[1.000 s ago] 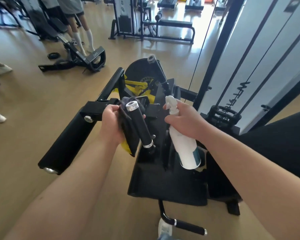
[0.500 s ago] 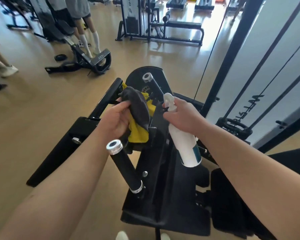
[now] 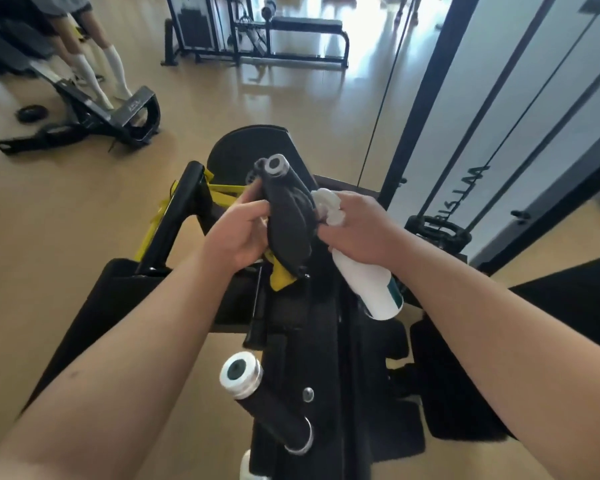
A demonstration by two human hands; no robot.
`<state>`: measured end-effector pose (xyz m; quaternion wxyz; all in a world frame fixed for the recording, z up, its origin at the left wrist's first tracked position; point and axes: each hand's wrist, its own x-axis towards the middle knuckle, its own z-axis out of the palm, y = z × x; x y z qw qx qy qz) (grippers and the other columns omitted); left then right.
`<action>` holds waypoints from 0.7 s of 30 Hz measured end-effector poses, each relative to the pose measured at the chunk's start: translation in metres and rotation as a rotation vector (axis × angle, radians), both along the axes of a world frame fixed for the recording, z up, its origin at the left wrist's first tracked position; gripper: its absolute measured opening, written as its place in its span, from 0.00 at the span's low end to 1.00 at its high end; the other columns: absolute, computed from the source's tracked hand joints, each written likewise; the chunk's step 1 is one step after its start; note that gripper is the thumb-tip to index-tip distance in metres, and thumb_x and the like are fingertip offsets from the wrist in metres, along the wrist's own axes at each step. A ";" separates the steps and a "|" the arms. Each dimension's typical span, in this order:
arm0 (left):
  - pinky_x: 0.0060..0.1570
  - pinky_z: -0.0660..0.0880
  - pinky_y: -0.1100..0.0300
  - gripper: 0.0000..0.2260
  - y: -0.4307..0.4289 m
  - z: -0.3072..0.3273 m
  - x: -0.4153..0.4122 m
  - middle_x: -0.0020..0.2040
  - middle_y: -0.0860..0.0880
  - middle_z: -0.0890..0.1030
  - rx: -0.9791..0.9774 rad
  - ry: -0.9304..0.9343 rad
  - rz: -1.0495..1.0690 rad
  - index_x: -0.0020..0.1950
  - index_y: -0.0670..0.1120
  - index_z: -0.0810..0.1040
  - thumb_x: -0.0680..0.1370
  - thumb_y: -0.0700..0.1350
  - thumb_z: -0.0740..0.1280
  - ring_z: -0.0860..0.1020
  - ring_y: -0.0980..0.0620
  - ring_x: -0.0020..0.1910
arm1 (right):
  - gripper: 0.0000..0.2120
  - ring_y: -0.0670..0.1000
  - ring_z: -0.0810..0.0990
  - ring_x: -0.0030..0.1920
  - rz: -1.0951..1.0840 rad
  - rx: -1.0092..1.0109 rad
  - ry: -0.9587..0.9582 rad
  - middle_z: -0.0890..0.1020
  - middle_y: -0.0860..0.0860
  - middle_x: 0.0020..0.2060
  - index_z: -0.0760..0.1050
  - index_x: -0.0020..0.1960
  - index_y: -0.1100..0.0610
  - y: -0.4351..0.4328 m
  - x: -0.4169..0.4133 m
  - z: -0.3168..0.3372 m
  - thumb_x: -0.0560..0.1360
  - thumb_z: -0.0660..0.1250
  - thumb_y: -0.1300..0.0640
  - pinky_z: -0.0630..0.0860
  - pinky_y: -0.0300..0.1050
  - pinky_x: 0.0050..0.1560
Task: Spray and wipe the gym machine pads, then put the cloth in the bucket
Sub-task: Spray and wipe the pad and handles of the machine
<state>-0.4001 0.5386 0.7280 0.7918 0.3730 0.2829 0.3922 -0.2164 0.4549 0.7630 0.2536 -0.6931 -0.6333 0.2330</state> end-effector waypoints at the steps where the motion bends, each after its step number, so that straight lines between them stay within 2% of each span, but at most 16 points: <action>1: 0.45 0.82 0.55 0.22 0.003 0.000 0.002 0.57 0.42 0.84 0.002 0.001 -0.006 0.71 0.49 0.75 0.80 0.32 0.61 0.85 0.47 0.50 | 0.12 0.49 0.79 0.48 0.030 0.004 -0.014 0.79 0.49 0.49 0.76 0.57 0.52 0.000 0.000 0.000 0.75 0.70 0.53 0.81 0.53 0.49; 3: 0.44 0.82 0.56 0.22 0.006 -0.001 0.003 0.55 0.42 0.84 -0.001 0.022 -0.016 0.73 0.49 0.75 0.81 0.33 0.60 0.85 0.47 0.48 | 0.11 0.48 0.80 0.48 0.035 0.003 0.012 0.78 0.47 0.49 0.76 0.56 0.51 0.001 0.001 0.000 0.74 0.71 0.54 0.81 0.53 0.49; 5: 0.43 0.82 0.56 0.23 0.008 -0.003 0.001 0.55 0.43 0.84 -0.037 0.043 0.002 0.75 0.51 0.74 0.82 0.35 0.58 0.86 0.48 0.47 | 0.05 0.53 0.83 0.45 -0.007 0.011 0.050 0.80 0.51 0.45 0.77 0.49 0.56 0.000 0.002 0.001 0.73 0.69 0.58 0.82 0.58 0.49; 7: 0.44 0.82 0.55 0.23 0.010 -0.005 -0.003 0.56 0.44 0.85 -0.086 0.041 0.030 0.74 0.54 0.76 0.83 0.36 0.57 0.86 0.48 0.49 | 0.05 0.55 0.84 0.43 -0.052 0.024 0.016 0.82 0.53 0.43 0.76 0.46 0.60 0.000 0.004 -0.001 0.72 0.67 0.59 0.82 0.57 0.48; 10: 0.46 0.82 0.54 0.22 0.010 -0.006 -0.008 0.54 0.45 0.86 -0.102 0.050 0.035 0.71 0.55 0.78 0.83 0.37 0.56 0.86 0.48 0.49 | 0.04 0.55 0.83 0.44 -0.087 0.054 -0.025 0.82 0.52 0.41 0.77 0.47 0.59 -0.002 0.007 -0.002 0.74 0.68 0.59 0.79 0.49 0.46; 13: 0.41 0.82 0.56 0.22 0.008 -0.007 -0.006 0.52 0.45 0.86 -0.058 0.062 -0.005 0.72 0.54 0.77 0.83 0.36 0.57 0.86 0.49 0.46 | 0.07 0.52 0.84 0.44 -0.052 0.010 0.071 0.81 0.50 0.46 0.78 0.53 0.53 -0.005 0.010 -0.001 0.75 0.70 0.54 0.81 0.50 0.46; 16: 0.41 0.82 0.56 0.23 0.009 -0.007 -0.002 0.54 0.43 0.84 0.017 0.059 -0.065 0.74 0.51 0.74 0.83 0.33 0.60 0.86 0.48 0.47 | 0.08 0.52 0.87 0.39 -0.071 -0.035 0.105 0.82 0.55 0.46 0.78 0.48 0.61 -0.006 0.004 -0.003 0.75 0.70 0.56 0.84 0.54 0.42; 19: 0.52 0.82 0.52 0.27 0.013 -0.013 0.007 0.63 0.42 0.82 0.124 0.184 -0.050 0.75 0.50 0.72 0.79 0.30 0.65 0.84 0.44 0.58 | 0.10 0.51 0.84 0.40 -0.125 0.016 0.033 0.81 0.53 0.41 0.78 0.45 0.62 -0.006 0.002 -0.006 0.76 0.70 0.53 0.79 0.48 0.39; 21: 0.61 0.80 0.47 0.29 0.015 -0.015 0.017 0.63 0.44 0.83 0.212 0.376 0.022 0.74 0.51 0.72 0.74 0.36 0.71 0.83 0.45 0.61 | 0.08 0.49 0.81 0.40 -0.157 0.046 0.053 0.81 0.49 0.38 0.79 0.44 0.58 -0.008 0.004 -0.006 0.76 0.71 0.52 0.76 0.44 0.41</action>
